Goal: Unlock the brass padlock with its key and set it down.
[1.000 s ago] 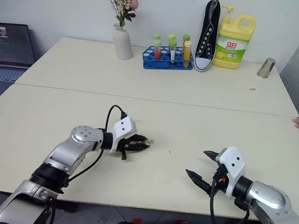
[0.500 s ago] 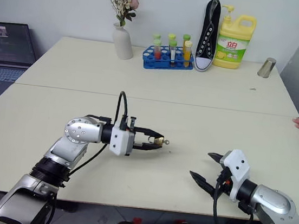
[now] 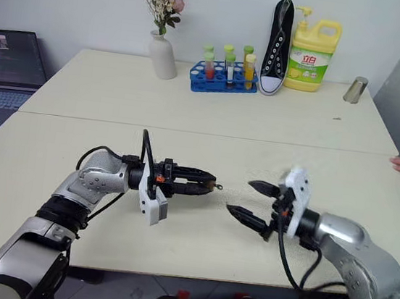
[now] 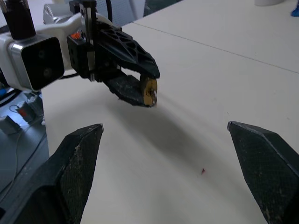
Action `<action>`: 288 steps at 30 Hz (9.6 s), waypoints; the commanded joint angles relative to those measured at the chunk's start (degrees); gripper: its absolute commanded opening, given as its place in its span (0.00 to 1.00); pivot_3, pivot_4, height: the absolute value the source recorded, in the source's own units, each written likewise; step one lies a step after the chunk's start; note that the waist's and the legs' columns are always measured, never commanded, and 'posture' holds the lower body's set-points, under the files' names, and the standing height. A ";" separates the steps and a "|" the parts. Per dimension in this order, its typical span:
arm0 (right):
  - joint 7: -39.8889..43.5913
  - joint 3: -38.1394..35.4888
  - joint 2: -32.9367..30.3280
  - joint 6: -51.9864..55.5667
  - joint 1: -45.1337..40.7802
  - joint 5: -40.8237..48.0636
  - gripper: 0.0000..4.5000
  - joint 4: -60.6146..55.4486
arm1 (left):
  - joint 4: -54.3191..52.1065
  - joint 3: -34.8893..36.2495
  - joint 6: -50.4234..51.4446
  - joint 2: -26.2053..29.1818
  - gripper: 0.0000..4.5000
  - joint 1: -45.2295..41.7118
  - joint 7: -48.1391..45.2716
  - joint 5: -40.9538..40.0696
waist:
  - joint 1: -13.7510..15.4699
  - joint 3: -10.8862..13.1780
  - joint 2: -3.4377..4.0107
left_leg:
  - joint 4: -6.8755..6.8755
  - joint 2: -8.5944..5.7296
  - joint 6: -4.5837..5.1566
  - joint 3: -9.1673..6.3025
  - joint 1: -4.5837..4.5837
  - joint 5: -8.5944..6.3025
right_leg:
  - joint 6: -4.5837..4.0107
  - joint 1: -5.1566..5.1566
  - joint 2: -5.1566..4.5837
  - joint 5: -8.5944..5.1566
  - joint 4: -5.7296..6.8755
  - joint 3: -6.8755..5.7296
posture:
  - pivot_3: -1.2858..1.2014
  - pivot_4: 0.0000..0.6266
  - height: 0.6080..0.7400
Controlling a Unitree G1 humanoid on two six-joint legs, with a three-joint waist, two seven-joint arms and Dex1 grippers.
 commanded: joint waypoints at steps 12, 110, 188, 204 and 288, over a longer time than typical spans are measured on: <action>4.65 3.19 2.85 2.93 -8.57 2.53 1.00 7.34 | -5.51 -0.68 0.12 2.67 0.22 1.86 8.54 2.83 | 0.12 0.00 0.01 | -0.01 -0.05 -0.01 -0.22 -0.06 0.01 | 0.00 -0.06 -0.05 0.00 0.00 0.00 | 0.52 0.24 1.00; -2.04 -4.70 7.36 38.08 -23.71 18.64 0.00 22.76 | -7.95 -1.40 1.08 4.72 0.22 2.57 21.32 13.56 | 0.08 -0.01 0.03 | -0.03 -0.05 0.00 -0.22 -0.15 0.00 | -0.02 -0.28 -0.05 0.01 0.10 0.09 | 0.52 0.24 1.00; 7.33 7.29 7.58 8.02 -18.21 0.66 0.11 15.01 | -9.02 -3.57 3.20 4.70 0.22 2.91 24.25 12.39 | 0.00 -0.02 0.05 | -0.02 -0.06 -0.22 -0.18 -0.27 0.12 | -0.02 -0.42 -0.05 0.01 0.12 0.09 | 0.52 0.24 1.00; 9.64 7.65 6.86 8.12 -18.62 1.04 0.04 15.00 | -10.53 -6.09 4.63 5.70 0.22 4.47 20.87 6.29 | -0.03 -0.02 0.05 | -0.02 -0.05 -0.22 -0.18 -0.27 0.12 | -0.02 -0.43 -0.05 0.01 0.12 0.09 | 0.52 0.24 1.00; 14.92 6.45 -1.64 3.36 -15.52 -1.57 0.04 12.01 | -43.26 9.44 106.41 -0.43 0.00 10.78 -13.65 -55.57 | -0.24 -0.02 0.04 | 0.02 -0.01 -0.22 -0.20 -0.27 0.12 | -0.02 -0.37 -0.04 0.01 0.07 0.10 | 0.52 0.24 1.00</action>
